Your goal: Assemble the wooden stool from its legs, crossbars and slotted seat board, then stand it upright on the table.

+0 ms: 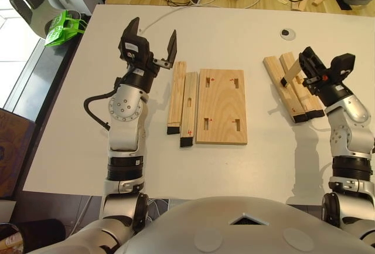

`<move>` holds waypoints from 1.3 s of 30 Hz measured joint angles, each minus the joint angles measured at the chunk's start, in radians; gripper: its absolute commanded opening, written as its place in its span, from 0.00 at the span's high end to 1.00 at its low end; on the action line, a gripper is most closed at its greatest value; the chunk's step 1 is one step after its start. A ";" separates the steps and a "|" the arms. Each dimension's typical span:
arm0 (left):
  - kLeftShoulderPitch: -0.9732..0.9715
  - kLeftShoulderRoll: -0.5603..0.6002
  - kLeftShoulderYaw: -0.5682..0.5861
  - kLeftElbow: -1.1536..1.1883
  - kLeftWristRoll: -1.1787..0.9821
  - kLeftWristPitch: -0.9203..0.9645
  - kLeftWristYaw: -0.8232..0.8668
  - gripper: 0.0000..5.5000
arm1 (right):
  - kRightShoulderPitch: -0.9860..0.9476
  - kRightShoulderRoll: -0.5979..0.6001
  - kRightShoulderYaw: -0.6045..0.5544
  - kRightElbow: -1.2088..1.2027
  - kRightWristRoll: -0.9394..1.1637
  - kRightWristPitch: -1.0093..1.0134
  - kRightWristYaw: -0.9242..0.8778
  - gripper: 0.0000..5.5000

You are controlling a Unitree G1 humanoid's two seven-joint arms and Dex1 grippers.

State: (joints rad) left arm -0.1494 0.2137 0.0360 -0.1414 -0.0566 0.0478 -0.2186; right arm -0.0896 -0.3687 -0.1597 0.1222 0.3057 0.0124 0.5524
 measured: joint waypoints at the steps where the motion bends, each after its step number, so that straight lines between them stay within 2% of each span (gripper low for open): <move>1: 0.000 0.000 0.000 0.000 0.000 0.000 0.000 0.18 | 0.019 0.012 0.021 0.000 -0.028 -0.047 -0.025 0.93; 8: 0.000 0.004 0.000 0.000 0.000 0.000 -0.011 0.18 | 0.010 0.038 0.057 0.021 -0.063 -0.060 -0.105 0.93; 16: 0.000 0.005 0.000 0.000 0.000 0.000 -0.013 0.18 | -0.044 0.039 -0.032 0.026 0.134 0.149 -0.109 0.93; 22: -0.002 0.004 -0.003 0.000 0.001 0.000 -0.013 0.18 | -0.048 0.058 -0.038 -0.002 0.220 0.242 -0.110 0.93; 26: -0.006 0.004 -0.008 0.004 0.005 -0.001 -0.013 0.18 | -0.058 0.089 0.023 -0.022 0.209 0.253 -0.143 0.93; 32: -0.011 0.004 -0.017 0.007 0.005 -0.002 -0.014 0.18 | -0.099 0.093 0.168 -0.020 0.001 0.168 -0.219 0.93; 37: -0.012 0.004 -0.017 0.007 0.005 -0.002 -0.013 0.18 | -0.101 0.110 0.174 -0.017 -0.018 0.158 -0.244 0.93; 38: -0.013 0.004 -0.017 0.009 0.005 -0.002 -0.013 0.18 | -0.100 0.116 0.170 -0.014 -0.018 0.156 -0.250 0.86; 39: -0.016 0.004 -0.017 0.012 0.005 -0.002 -0.013 0.18 | -0.096 0.122 0.163 -0.008 -0.018 0.140 -0.250 0.84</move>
State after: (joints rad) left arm -0.1654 0.2180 0.0190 -0.1292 -0.0514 0.0458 -0.2315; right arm -0.1859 -0.2467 0.0031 0.1141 0.2878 0.1525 0.3029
